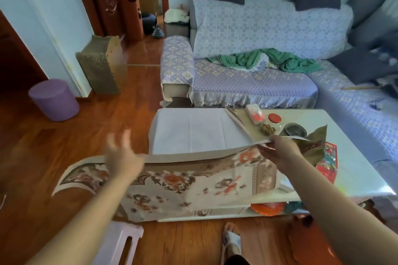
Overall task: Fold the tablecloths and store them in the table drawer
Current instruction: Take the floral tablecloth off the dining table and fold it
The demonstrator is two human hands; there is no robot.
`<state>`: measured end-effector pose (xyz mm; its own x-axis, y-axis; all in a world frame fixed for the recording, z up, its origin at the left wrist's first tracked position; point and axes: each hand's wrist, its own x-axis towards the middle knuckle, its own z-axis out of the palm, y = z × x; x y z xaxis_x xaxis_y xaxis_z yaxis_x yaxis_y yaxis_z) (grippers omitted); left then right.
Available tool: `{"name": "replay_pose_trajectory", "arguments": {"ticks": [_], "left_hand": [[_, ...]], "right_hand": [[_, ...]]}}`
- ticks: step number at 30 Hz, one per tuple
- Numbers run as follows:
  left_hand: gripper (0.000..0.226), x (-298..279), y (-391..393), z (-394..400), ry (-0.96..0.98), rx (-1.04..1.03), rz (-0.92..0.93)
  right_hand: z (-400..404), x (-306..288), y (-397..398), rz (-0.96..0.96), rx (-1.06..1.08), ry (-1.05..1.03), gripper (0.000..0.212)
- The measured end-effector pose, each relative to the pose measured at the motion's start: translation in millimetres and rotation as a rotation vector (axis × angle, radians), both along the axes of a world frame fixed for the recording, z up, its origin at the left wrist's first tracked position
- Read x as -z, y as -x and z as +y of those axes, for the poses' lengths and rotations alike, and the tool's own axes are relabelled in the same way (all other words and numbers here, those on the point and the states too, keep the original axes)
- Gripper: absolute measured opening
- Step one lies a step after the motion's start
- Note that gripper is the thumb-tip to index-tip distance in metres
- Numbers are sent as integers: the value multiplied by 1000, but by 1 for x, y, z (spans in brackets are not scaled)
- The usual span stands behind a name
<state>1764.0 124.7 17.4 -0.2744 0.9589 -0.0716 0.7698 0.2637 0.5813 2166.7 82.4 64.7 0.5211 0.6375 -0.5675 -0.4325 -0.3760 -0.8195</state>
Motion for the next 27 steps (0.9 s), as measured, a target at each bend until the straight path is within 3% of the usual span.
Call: {"name": "replay_pose_trajectory", "arguments": {"ticks": [2,5,8,12,13,15,18,21,24,27], "left_hand": [[94,2,-74,7,-76,414,5],[94,17,-164,31,32,699,107],[79,40,-224,84,76,724,190],[27,64,-277,163,166,623,154],[28,70,-288,183,223,591,167],[33,75,-288,205,297,553,215],[18,88,-293,248,337,489,175],[8,92,-306,266,323,433,152],[30,103,-319,275,350,382,151],[30,114,-325,283,381,367,172]], "right_hand": [[28,11,13,-44,-110,38,9],[70,33,20,-137,-197,80,13],[118,52,5,-144,-315,94,16],[177,61,-62,-6,-854,83,21],[194,68,-91,49,-962,83,22],[221,84,-145,27,-925,129,23],[301,165,-227,-361,-726,352,19],[365,254,-252,-677,-984,509,14],[409,329,-239,-886,-1199,570,49],[443,387,-221,-1113,-1219,523,57]]}}
